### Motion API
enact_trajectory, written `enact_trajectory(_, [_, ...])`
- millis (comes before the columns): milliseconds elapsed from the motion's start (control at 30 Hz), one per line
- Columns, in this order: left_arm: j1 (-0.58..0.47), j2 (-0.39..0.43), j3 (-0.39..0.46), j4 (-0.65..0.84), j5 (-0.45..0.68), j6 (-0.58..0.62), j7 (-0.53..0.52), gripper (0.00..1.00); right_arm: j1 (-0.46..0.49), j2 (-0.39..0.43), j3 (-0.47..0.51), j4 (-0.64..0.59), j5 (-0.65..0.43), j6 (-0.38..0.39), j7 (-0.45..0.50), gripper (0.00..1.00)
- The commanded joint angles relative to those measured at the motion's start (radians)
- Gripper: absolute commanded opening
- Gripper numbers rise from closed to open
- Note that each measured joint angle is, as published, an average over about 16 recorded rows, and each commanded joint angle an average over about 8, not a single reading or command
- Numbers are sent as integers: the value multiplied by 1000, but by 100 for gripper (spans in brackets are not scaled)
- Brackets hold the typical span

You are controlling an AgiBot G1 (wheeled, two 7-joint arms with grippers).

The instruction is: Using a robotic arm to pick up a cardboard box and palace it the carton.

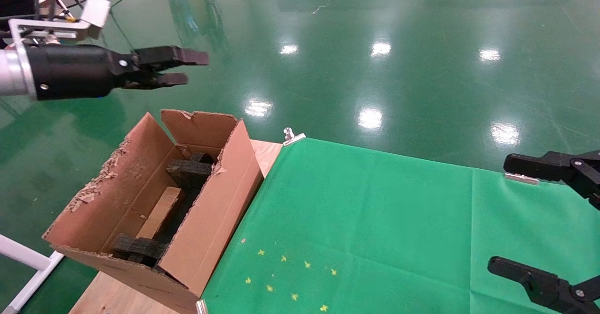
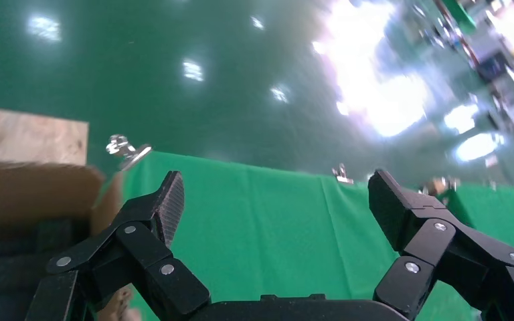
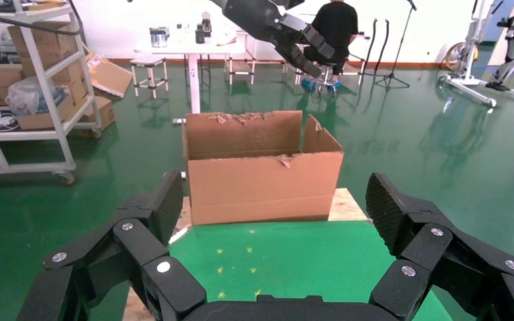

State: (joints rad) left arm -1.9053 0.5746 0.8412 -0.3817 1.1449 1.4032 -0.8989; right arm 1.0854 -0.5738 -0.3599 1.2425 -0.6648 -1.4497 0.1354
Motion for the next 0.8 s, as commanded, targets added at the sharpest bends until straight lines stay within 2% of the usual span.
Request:
enact_trajectory(33, [32,1,-22,-35,-16,4,27,100,0,0,0,0,0,0,0,100])
enact_trajectory(800, [405,18,-274,-440,-202,45,347,100,0,0,0,0,0,0,0,100])
